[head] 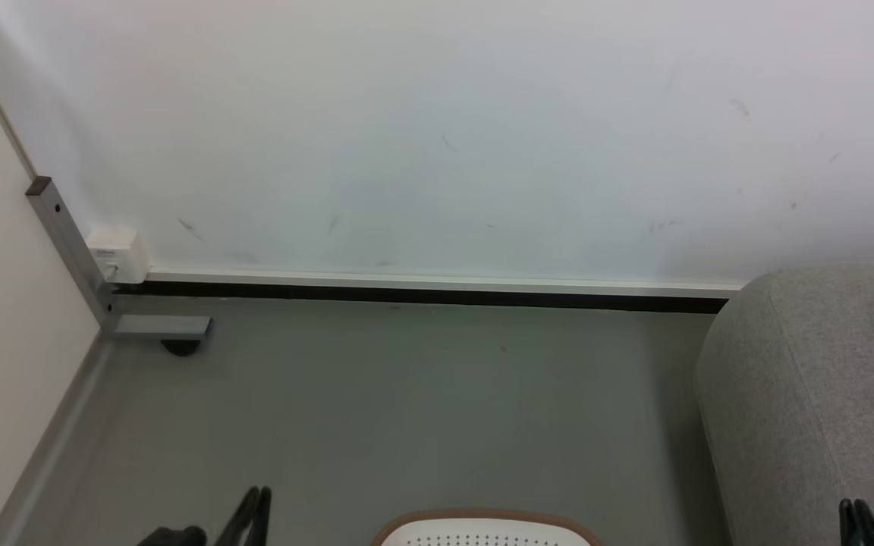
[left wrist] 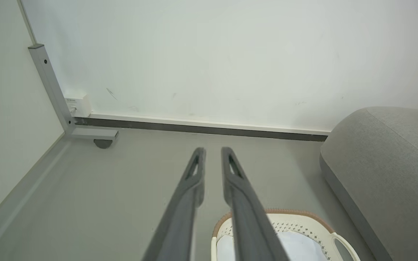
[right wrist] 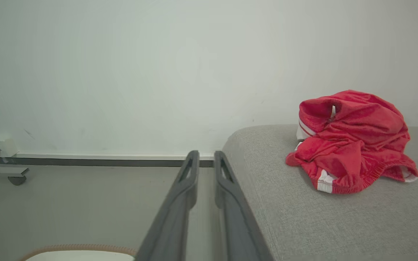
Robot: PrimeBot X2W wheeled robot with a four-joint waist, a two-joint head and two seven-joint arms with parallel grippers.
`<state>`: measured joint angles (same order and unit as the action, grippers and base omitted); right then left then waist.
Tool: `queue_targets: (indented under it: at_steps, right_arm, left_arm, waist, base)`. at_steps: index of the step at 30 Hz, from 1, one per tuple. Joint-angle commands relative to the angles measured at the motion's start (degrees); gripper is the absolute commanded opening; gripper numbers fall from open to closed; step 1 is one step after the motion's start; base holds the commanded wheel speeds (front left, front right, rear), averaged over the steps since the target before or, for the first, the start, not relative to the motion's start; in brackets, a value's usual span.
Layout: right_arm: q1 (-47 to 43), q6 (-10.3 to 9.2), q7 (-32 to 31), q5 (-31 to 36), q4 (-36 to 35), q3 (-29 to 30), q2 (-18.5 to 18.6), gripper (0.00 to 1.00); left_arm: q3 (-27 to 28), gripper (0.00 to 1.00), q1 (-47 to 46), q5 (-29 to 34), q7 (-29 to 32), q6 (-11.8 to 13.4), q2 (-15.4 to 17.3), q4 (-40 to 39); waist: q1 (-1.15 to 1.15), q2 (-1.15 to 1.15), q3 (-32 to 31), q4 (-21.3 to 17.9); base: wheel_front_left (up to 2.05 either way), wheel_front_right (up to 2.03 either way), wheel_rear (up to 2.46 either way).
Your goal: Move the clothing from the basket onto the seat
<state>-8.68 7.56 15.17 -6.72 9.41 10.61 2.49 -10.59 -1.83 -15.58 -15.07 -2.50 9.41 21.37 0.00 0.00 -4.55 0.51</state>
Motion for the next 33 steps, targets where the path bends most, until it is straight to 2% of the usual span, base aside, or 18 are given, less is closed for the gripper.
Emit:
queue_targets:
  at_steps: [1,16,33]
  right_arm:
    - [0.58,0.00,-0.54,-1.06,0.42,0.28,0.02,0.00]
    - [3.43,-0.02,-4.73,-18.08,1.06,-0.68,0.15,0.00]
    - [6.17,-0.03,-8.62,-33.91,1.73,-1.59,0.29,0.00]
  left_arm:
    - [0.48,0.00,-0.29,-1.02,0.47,-0.08,-0.09,0.10]
    - [3.83,0.00,-1.20,-16.17,4.71,-1.07,-1.35,-1.50]
    - [6.90,0.00,-2.04,-30.40,8.63,-2.03,-2.53,-3.02]
  waist:
    - [0.00,0.00,0.04,0.00]
    - [0.00,0.00,0.60,-0.07]
    - [0.00,0.00,1.25,-0.13]
  base:
    - [0.00,0.00,0.00]
    - [0.00,0.00,0.00]
    - [0.00,0.00,0.00]
